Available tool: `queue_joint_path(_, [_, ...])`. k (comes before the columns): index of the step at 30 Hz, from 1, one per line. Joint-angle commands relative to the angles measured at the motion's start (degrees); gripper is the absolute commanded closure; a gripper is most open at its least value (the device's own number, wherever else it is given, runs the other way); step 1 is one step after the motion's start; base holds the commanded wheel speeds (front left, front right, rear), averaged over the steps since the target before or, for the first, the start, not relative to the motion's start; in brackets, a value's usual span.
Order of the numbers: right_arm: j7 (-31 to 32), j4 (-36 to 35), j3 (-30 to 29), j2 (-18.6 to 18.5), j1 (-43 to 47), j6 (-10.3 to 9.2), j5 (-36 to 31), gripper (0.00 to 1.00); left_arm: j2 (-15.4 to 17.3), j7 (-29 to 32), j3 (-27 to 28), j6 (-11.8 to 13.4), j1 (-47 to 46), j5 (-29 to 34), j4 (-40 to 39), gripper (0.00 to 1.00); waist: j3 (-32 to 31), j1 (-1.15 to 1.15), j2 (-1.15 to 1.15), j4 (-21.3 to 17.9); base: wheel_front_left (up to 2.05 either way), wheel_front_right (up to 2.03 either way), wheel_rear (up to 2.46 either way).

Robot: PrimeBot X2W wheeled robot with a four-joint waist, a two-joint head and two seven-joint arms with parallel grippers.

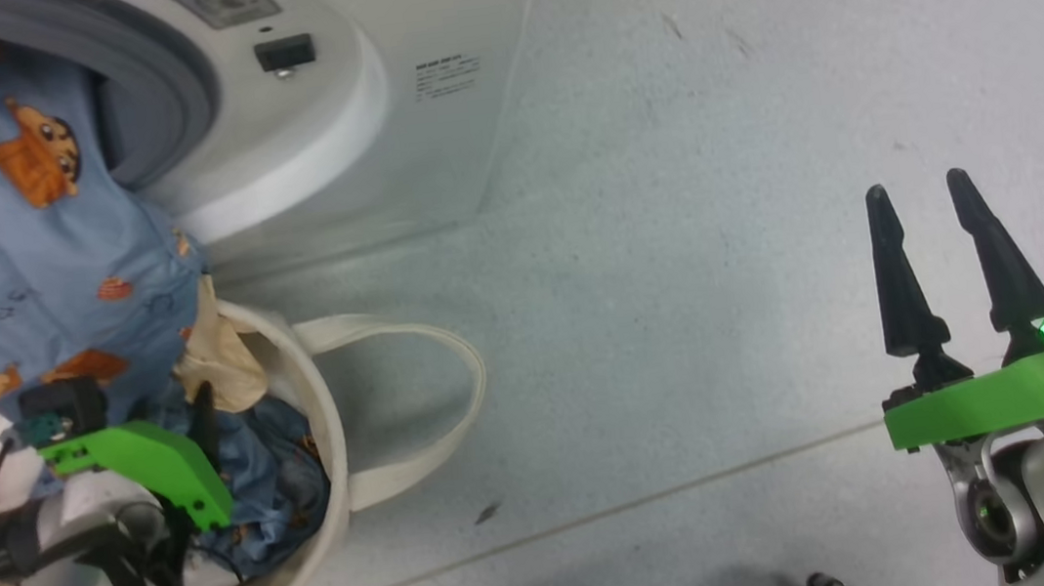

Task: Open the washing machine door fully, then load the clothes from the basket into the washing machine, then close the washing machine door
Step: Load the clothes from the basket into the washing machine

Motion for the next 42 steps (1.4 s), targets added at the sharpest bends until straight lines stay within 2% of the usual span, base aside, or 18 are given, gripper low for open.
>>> queue_joint_path(1, [-0.7, -2.0, 0.6, 0.0, 0.1, 0.05, -0.7, 0.00, 2.8, -0.8, 1.4, 0.8, -0.9, -0.2, -0.4, 0.00, 1.1, -0.01, 0.00, -0.5, 0.00, 0.00, 0.00])
queue_joint_path(9, [-0.7, -3.3, -0.4, 0.7, 0.5, 0.05, -1.5, 0.00, 3.9, -0.6, 1.0, 5.0, -3.8, 0.2, -0.2, 0.00, 4.0, -0.01, 0.00, -0.9, 0.00, 0.00, 0.00])
queue_joint_path(13, [-0.7, -3.7, -0.8, 1.0, 0.7, 0.05, -1.8, 0.00, 4.1, -1.9, 1.9, 6.3, -5.2, -0.8, -0.2, 0.00, 4.7, -0.01, 0.00, -0.8, 0.00, 0.00, 0.00])
queue_joint_path(15, [-0.7, -3.8, -0.8, 1.1, 0.7, 0.05, -1.9, 0.00, 4.1, -3.0, 2.1, 6.0, -5.5, -1.2, -0.2, 1.00, 4.8, -0.01, 0.00, -0.7, 0.00, 0.00, 0.00])
queue_joint_path(24, [-0.7, -2.8, -0.7, 1.1, 0.3, 0.05, -1.5, 0.00, 3.9, -6.8, 3.6, 4.7, -4.7, -3.4, -0.2, 1.00, 3.0, -0.01, 0.00, 0.5, 0.00, 0.00, 0.00])
queue_joint_path(29, [-0.7, -1.4, 0.3, 1.1, -0.4, 0.05, -0.6, 0.00, 3.7, -8.6, 4.8, 2.5, -3.1, -4.2, -2.1, 1.00, -0.7, -0.01, 0.00, 1.7, 0.00, 0.00, 0.00])
queue_joint_path(36, [-0.7, 1.0, 2.0, 1.0, -0.8, 0.05, 1.0, 0.00, 4.3, -8.7, 9.4, 1.3, 1.5, -2.0, -15.4, 1.00, -6.4, -0.01, 0.00, 3.0, 0.00, 0.00, 0.00])
queue_joint_path(42, [-0.7, 3.7, 2.7, 0.2, 0.8, 0.05, 2.8, 0.00, 2.3, -8.7, 13.2, -0.2, 5.9, 1.9, -24.5, 1.00, -13.3, -0.01, 0.00, 4.2, 0.00, 0.00, 0.00])
